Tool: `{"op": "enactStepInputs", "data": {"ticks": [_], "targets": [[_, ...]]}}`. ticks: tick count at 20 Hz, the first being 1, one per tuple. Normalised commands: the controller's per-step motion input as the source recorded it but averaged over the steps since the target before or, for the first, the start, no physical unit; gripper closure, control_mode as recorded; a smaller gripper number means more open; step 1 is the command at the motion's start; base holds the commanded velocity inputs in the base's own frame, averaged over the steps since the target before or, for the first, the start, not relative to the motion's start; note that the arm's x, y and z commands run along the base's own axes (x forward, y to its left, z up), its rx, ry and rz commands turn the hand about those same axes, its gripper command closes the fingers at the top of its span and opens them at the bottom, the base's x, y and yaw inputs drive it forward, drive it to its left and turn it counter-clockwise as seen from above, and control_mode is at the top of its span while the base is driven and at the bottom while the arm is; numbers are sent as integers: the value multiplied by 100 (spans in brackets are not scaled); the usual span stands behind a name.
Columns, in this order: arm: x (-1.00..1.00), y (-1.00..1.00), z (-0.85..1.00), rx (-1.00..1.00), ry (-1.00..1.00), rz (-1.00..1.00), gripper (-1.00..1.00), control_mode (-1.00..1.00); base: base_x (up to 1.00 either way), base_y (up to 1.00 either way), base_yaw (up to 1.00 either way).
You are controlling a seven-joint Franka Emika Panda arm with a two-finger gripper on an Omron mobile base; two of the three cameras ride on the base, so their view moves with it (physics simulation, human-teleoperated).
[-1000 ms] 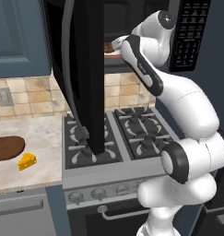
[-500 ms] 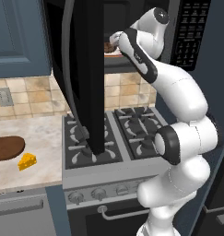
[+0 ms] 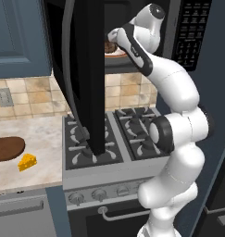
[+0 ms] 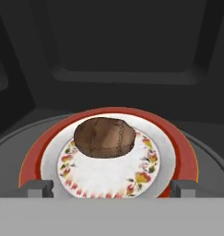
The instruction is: Retrieve the reheated potato from the microwave, then place the potato, cheese, and condiment on the cutting board.
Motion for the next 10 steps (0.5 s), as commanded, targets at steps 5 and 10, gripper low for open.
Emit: {"op": "enactStepInputs", "data": {"ticks": [5, 10], "targets": [[27, 4, 0, 0, 1, 1, -100, -100, 0, 0, 0], [31, 3, 0, 0, 4, 5, -100, -100, 0, 0, 0]]}}
